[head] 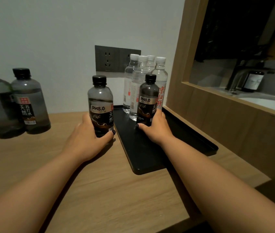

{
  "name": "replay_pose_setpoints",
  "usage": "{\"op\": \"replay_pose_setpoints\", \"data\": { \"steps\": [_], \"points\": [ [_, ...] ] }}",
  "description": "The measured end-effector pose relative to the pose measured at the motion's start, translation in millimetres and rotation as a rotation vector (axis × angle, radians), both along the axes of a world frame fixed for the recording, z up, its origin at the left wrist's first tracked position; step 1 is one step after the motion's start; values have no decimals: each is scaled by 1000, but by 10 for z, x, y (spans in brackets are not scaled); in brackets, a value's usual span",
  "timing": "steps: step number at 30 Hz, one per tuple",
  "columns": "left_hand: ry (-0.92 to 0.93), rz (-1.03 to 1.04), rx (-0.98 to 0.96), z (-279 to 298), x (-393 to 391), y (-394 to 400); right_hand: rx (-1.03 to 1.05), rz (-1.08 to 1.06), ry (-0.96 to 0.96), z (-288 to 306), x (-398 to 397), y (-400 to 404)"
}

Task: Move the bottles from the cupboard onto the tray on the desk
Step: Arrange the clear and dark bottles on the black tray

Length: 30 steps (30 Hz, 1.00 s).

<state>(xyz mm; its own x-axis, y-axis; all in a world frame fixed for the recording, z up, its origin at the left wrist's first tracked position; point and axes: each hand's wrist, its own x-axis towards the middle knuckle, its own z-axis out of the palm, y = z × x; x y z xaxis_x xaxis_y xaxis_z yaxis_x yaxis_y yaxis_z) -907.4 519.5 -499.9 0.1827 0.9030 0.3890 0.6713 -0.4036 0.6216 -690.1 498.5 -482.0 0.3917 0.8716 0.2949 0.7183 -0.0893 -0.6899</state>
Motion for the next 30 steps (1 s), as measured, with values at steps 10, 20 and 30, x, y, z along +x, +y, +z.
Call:
{"op": "replay_pose_setpoints", "data": {
  "steps": [10,20,30],
  "points": [
    [95,35,-52,-50,-66,62,11,-11,-15,-30,4,39],
    [78,16,-71,-64,-46,187,16,-25,14,-24,16,55],
    [118,53,-85,-77,19,267,858,5,155,420,-324,-286]
  ]
}}
